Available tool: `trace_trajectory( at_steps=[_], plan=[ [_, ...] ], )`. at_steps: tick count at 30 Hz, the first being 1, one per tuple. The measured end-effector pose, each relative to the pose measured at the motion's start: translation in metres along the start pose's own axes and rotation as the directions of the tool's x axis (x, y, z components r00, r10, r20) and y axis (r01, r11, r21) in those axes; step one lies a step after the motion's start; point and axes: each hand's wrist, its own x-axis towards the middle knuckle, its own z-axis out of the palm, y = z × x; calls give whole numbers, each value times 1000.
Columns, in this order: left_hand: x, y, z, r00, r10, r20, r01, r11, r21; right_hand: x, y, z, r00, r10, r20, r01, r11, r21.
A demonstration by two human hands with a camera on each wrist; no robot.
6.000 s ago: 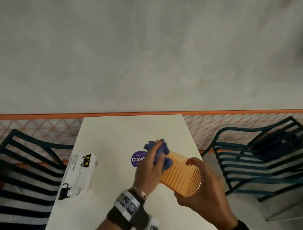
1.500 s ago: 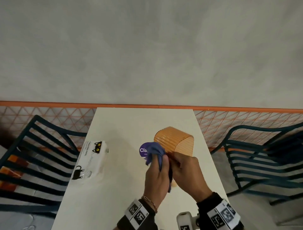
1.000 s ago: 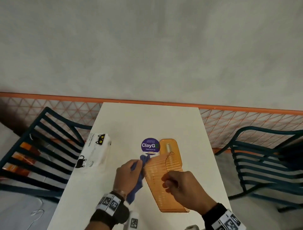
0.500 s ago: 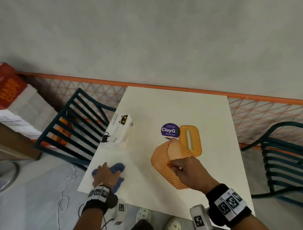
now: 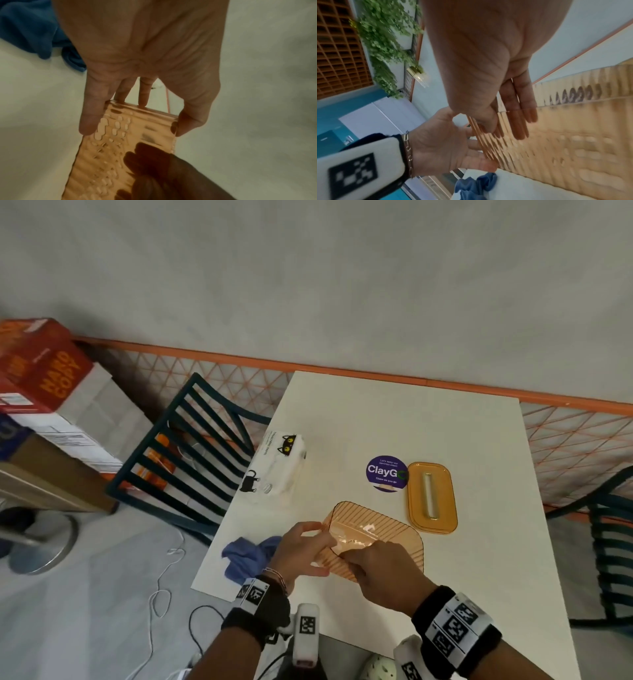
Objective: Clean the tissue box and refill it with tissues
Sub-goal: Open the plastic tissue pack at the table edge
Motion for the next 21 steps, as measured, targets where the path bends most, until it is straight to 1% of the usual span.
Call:
trace_trajectory(
  at_steps=[2, 3, 4, 5, 6, 7, 8, 9, 10, 11, 12, 13, 16, 18, 20, 21],
  plan=[
    [10, -1, -12, 999, -40, 28, 41, 998, -50, 10, 3, 7, 998, 38, -50, -34, 997, 74],
    [16, -2, -18, 998, -58, 34, 60, 995, -80, 16, 8, 11, 991, 98, -95, -89, 991, 95],
    [21, -3, -24, 997, -71, 34, 74, 991, -109, 21, 15, 14, 969, 181, -167, -163, 980, 118],
    [26, -4, -29, 996, -79, 35, 83, 987, -138, 25, 21, 15, 922, 291, -257, -258, 953, 156],
    [32, -5, -35, 996, -86, 37, 91, 983, -162, 29, 29, 16, 851, 417, -318, -361, 906, 222],
    [36, -7, -39, 995, -91, 44, 97, 979, -181, 31, 36, 17, 763, 550, -339, -470, 833, 294],
    [41, -7, -44, 994, -94, 53, 103, 976, -192, 33, 42, 19, 679, 679, -280, -576, 729, 369],
    [45, -7, -48, 993, -100, 59, 109, 976, -191, 36, 46, 20, 611, 778, -149, -666, 607, 433],
    [51, -7, -53, 992, -111, 61, 120, 976, -180, 38, 48, 21, 560, 829, -5, -729, 495, 472],
    [57, -8, -56, 991, -121, 61, 130, 978, -166, 41, 50, 23, 533, 837, 122, -765, 415, 492],
    [62, -7, -59, 989, -132, 67, 140, 979, -148, 43, 51, 25, 531, 825, 192, -775, 382, 503],
    [67, -5, -61, 988, -133, 74, 142, 982, -126, 45, 52, 28, 533, 819, 212, -784, 383, 489],
    [80, 1, -67, 986, -129, 109, 132, 991, -26, 51, 53, 39, 520, 835, 181, -825, 435, 361],
    [88, 6, -72, 982, -113, 151, 101, 991, 87, 54, 50, 44, 504, 847, 169, -847, 445, 292],
    [94, 12, -80, 985, -77, 152, 49, 982, 182, 58, 47, 44, 484, 850, 208, -859, 416, 299],
    [96, 15, -87, 990, -46, 130, 14, 972, 236, 59, 45, 42, 464, 854, 233, -868, 388, 309]
  ],
)
